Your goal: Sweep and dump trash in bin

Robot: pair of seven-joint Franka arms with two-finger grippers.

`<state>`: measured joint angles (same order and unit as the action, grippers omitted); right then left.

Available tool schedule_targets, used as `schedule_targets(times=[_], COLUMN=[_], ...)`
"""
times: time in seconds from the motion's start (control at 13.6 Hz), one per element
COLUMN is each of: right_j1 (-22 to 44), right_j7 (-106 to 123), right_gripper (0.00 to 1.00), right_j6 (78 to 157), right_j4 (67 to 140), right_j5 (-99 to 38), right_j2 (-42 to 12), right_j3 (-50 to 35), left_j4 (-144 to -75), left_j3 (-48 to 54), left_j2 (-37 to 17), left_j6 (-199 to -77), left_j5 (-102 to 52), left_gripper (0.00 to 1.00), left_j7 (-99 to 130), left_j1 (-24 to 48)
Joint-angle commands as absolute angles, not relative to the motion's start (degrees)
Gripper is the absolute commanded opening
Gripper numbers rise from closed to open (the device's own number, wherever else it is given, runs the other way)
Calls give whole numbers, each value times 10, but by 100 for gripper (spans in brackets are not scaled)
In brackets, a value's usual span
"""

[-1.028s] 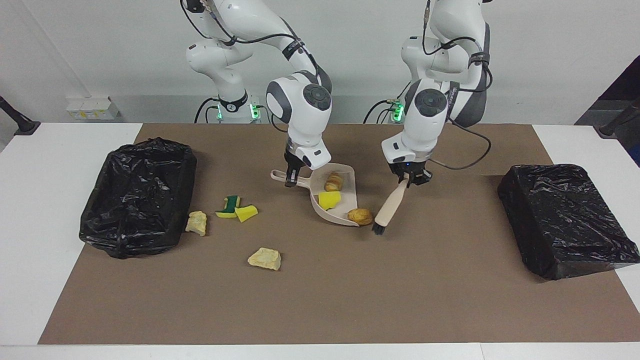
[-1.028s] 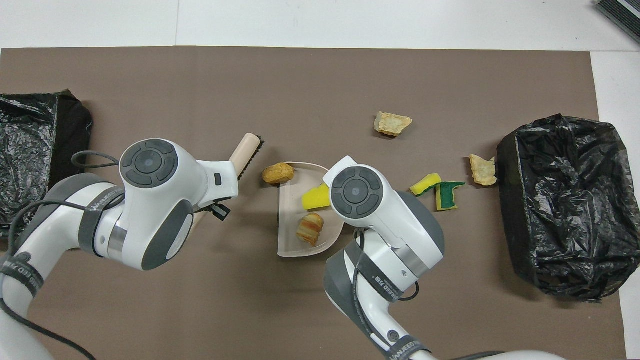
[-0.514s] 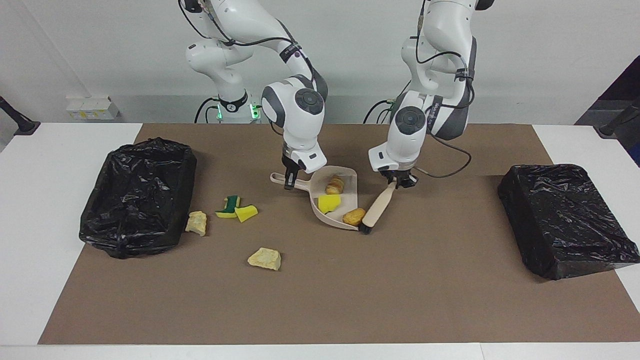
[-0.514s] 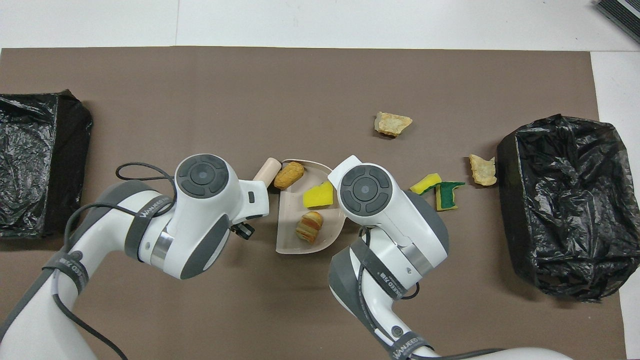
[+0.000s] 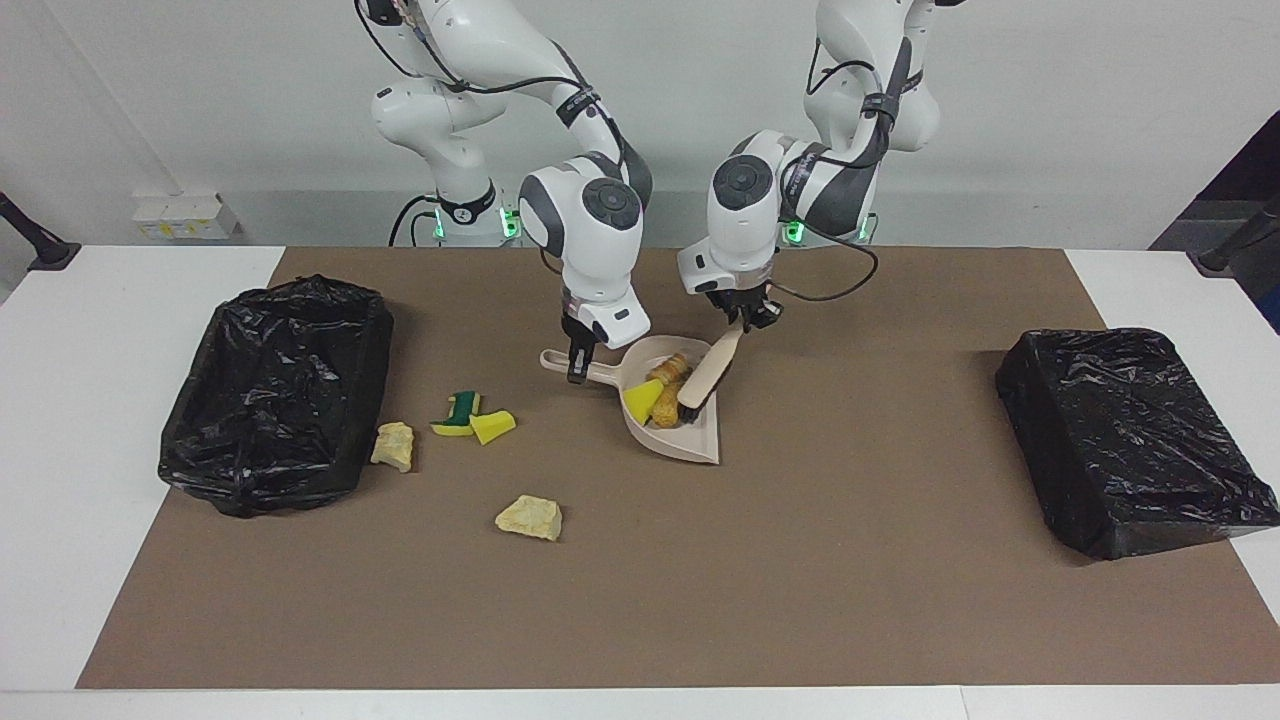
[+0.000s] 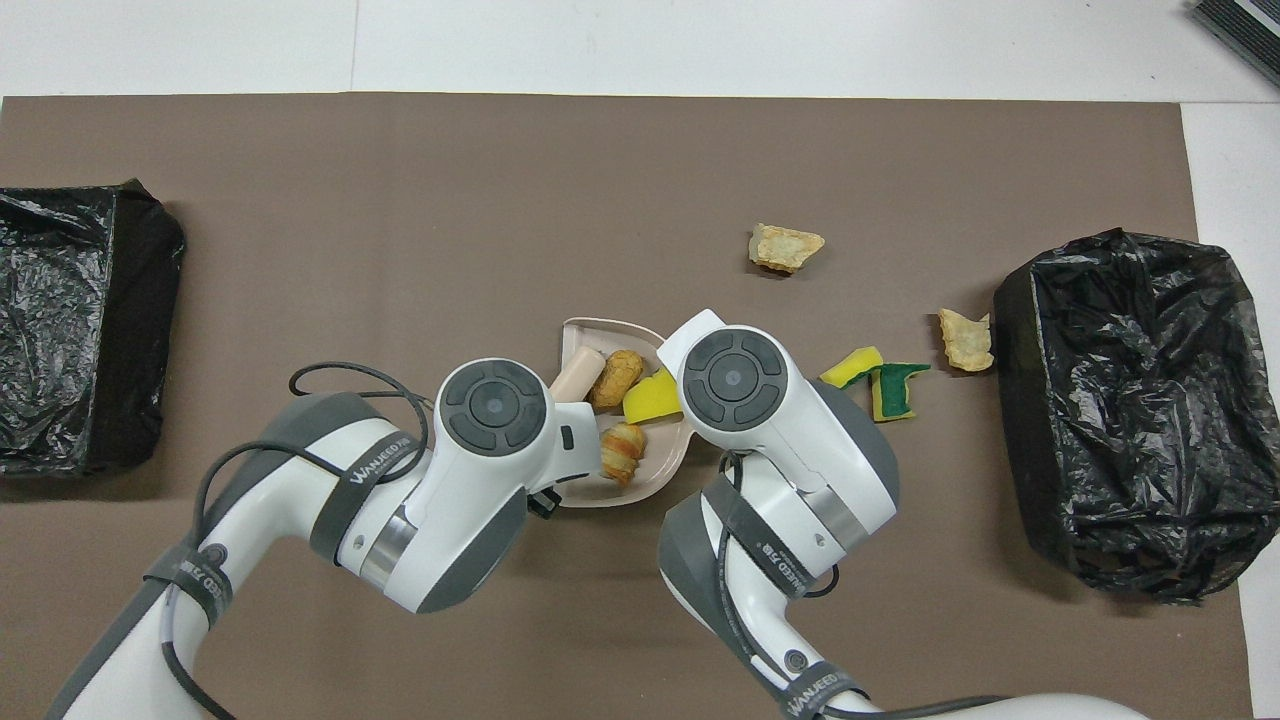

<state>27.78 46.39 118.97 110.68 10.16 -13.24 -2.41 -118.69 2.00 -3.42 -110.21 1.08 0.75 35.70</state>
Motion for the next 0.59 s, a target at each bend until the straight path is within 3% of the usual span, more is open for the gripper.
schedule_targets(times=[0.0, 0.51], right_j1=[266, 232], right_j7=[482, 620], right_gripper=[0, 0], right_j6=[1227, 1237], right_j4=[1121, 1114], right_j5=[80, 18], right_j2=[-121, -114], right_j3=[-29, -29], left_j4=[-1191, -1189], left_j3=[11, 7], left_j2=[-3, 14], left_j6=[-1073, -1049], left_j5=[-1, -1], left_gripper=[0, 0], left_j7=[19, 113], left_j1=[355, 338])
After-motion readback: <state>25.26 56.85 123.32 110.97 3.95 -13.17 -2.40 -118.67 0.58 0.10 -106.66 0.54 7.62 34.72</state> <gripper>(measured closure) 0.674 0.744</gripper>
